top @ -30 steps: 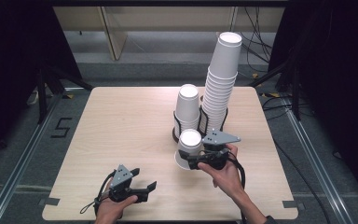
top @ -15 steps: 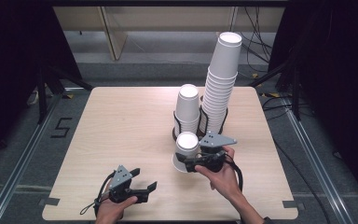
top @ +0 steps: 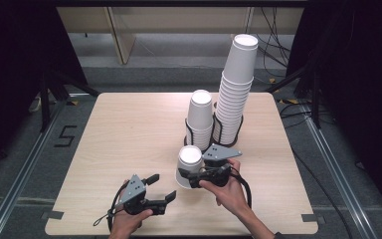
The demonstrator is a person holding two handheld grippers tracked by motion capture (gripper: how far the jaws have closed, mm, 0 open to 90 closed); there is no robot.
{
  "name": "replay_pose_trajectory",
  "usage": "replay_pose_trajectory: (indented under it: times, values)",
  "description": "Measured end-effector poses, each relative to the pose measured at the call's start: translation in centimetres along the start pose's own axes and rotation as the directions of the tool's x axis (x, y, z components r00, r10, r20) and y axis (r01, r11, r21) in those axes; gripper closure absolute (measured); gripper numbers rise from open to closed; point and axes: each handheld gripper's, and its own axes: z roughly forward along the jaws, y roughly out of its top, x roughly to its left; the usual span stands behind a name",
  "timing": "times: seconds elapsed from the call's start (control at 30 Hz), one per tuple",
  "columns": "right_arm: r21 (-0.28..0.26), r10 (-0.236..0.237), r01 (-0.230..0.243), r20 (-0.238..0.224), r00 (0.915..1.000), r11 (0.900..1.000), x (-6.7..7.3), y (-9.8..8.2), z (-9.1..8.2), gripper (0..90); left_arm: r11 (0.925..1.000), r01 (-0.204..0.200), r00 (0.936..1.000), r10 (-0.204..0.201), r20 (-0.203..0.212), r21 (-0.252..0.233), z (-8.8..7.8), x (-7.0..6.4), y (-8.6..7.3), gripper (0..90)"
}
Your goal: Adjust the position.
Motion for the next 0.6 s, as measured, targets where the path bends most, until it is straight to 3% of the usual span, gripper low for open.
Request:
replay_pose_trajectory:
  times: [0.1, 0.13, 0.2, 0.23, 0.3, 0.43, 0.53, 0.6]
  values:
    - [-0.012, -0.022, 0.022, -0.014, 0.9997, 1.0, 0.1, 0.0, 0.4, 20.2, 0.9997, -0.007, 0.9998, 0.008, 0.02, -0.022, 0.3, 0.0, -0.1, 14.6]
    - [-0.009, -0.012, 0.012, -0.001, 0.9999, 1.0, 0.3, -0.1, 0.5, 20.2, 0.9998, -0.018, 0.9997, 0.018, 0.018, -0.009, 0.3, 0.0, 0.0, 14.6]
    - [-0.01, -0.018, 0.018, -0.02, 0.9996, 1.0, 0.3, -0.2, 0.8, 20.2, 0.9994, -0.023, 0.9993, 0.024, 0.03, -0.025, 0.5, -0.1, -0.1, 14.6]
    - [0.01, 0.0, 0.0, -0.033, 0.9995, 1.0, 0.5, -0.2, 0.9, 20.3, 0.9989, -0.036, 0.9985, 0.037, 0.04, -0.031, 0.6, -0.1, -0.1, 14.6]
    - [0.005, 0.005, -0.005, -0.052, 0.9986, 1.0, 0.6, -0.3, 1.2, 20.2, 0.998, -0.061, 0.9977, 0.061, 0.03, -0.018, 0.7, -0.3, -0.1, 14.6]
    - [0.003, 0.02, -0.02, -0.061, 0.9979, 1.0, 0.9, -0.3, 1.4, 20.3, 0.9971, -0.074, 0.9966, 0.074, 0.035, -0.021, 1.1, -0.3, -0.2, 14.6]
    - [-0.004, 0.039, -0.04, -0.108, 0.9934, 0.999, 1.2, -0.3, 1.8, 20.4, 0.9956, -0.091, 0.9951, 0.092, 0.037, -0.023, 1.4, -0.4, -0.4, 12.8]
    - [-0.006, 0.035, -0.036, -0.111, 0.9931, 0.999, 1.3, -0.3, 1.8, 20.5, 0.9946, -0.104, 0.9942, 0.104, 0.026, -0.009, 1.4, -0.4, -0.4, 11.3]
